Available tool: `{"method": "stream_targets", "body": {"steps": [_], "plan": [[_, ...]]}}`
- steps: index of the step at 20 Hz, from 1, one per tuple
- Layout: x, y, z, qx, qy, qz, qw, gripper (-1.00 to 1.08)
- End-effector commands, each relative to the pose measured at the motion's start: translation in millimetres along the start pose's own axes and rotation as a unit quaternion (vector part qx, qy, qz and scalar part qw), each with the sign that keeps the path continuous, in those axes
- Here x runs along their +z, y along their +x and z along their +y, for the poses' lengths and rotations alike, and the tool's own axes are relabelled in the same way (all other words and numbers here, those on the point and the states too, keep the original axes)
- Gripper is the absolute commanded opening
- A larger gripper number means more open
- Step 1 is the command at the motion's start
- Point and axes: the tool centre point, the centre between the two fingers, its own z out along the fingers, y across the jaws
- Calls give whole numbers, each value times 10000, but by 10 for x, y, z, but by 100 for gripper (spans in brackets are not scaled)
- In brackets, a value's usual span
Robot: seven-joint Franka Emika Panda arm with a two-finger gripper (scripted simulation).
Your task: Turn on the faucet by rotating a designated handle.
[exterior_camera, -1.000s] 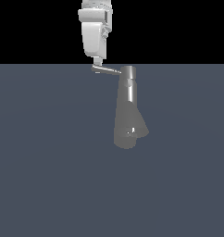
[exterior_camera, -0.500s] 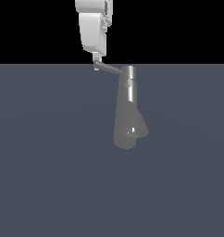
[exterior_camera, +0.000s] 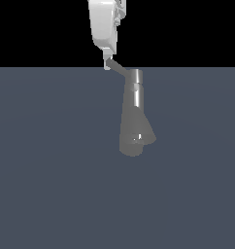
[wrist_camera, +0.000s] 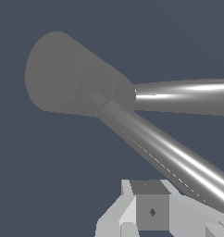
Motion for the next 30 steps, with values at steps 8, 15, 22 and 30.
{"method": "stream_targets", "body": {"steps": [8,15,22,30], "plan": [[-88,280,324,7,-73,7,10000,-100],[-117,466,353,-28,-55,6,10000,-100],[-127,941,378,-10,-72,7,10000,-100],[-124,1015,318,-169,-65,-1,9998,-100]]}}
